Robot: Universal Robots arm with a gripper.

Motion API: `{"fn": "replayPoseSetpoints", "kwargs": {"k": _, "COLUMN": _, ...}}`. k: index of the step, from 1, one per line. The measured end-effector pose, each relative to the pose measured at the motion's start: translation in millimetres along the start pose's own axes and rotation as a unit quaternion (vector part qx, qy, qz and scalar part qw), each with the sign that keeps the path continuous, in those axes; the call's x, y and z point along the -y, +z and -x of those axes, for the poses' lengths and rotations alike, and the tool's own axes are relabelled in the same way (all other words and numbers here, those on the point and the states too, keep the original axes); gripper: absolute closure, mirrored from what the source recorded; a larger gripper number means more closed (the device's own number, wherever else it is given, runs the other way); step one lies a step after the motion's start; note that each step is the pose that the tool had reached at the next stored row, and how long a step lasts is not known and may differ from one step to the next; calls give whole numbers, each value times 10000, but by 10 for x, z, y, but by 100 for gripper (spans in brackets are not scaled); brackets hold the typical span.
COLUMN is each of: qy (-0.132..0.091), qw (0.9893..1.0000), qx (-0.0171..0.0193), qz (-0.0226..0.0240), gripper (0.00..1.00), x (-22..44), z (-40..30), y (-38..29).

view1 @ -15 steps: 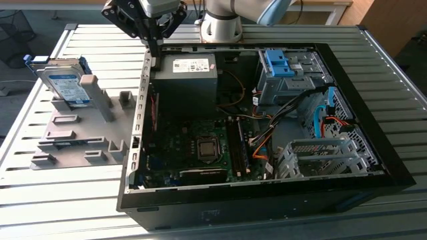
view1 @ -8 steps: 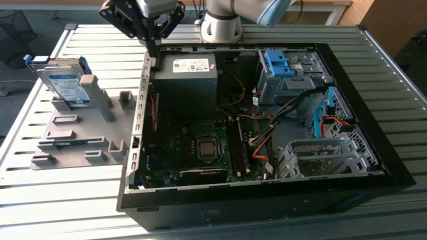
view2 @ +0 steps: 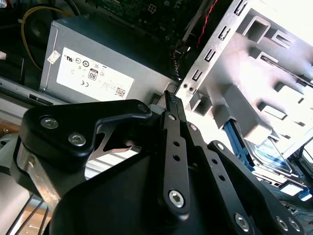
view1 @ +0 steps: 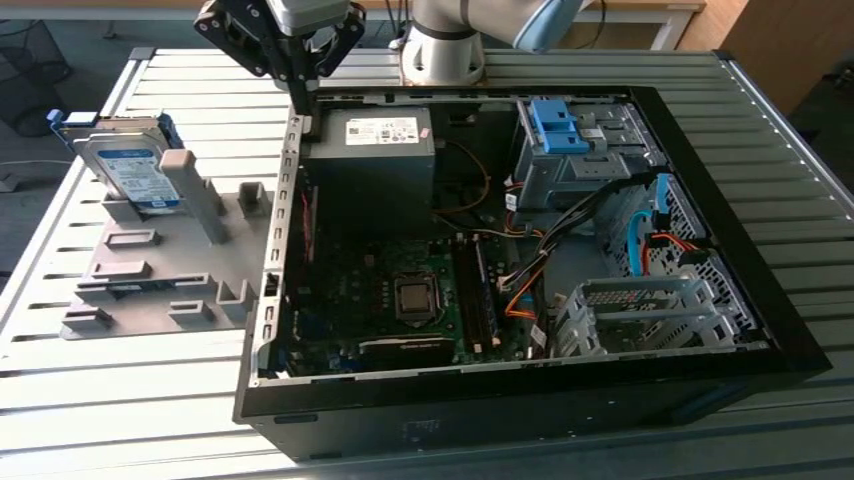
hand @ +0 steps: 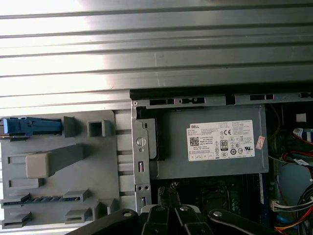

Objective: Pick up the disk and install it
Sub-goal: 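Reach for the disk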

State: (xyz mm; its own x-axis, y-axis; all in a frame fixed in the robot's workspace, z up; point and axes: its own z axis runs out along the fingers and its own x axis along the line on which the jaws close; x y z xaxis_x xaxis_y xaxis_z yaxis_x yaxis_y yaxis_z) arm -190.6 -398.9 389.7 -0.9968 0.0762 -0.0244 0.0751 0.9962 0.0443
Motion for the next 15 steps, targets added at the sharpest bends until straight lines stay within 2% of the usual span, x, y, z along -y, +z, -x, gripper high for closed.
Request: {"fn": "replayPoseSetpoints", "kwargs": {"k": 15, "qy": 0, "qw": 10000, "qx": 0, "qz": 0, "gripper": 89, "x": 5, "z": -62, "y": 3}}
